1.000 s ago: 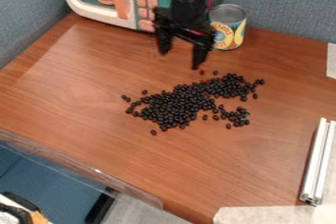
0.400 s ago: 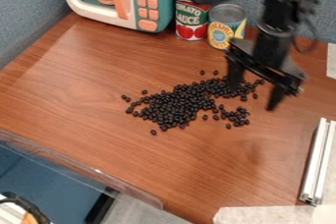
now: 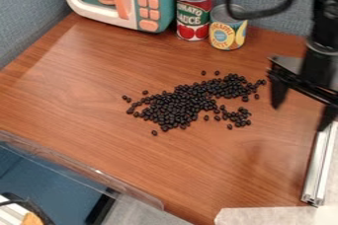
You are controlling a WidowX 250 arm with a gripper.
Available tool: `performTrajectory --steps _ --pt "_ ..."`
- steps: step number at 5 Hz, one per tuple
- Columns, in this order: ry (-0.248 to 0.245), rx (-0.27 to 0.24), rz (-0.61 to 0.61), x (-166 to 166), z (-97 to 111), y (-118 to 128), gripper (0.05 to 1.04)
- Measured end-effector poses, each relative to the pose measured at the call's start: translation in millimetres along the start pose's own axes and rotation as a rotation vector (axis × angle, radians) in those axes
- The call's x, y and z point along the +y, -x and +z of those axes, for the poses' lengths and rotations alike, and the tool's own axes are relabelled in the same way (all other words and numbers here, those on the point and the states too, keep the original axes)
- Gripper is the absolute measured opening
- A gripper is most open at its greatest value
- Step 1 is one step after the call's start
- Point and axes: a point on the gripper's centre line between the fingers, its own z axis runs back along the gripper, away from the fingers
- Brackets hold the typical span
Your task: Sweep into pile
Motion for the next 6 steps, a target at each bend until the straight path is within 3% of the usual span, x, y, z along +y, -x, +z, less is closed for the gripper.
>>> performTrajectory --steps 1,2,5,6 --pt "0.023 -0.005 -0.008 -25.3 -5.8 -0.5 1.001" --pt "0.019 0.030 0.018 -35.5 -14.8 3.5 1.001" --pt "-0.055 0.102 0.072 -38.5 -37.9 20.9 1.001" --pt "-0.038 0.111 0.078 -49.5 -46.3 20.8 1.001"
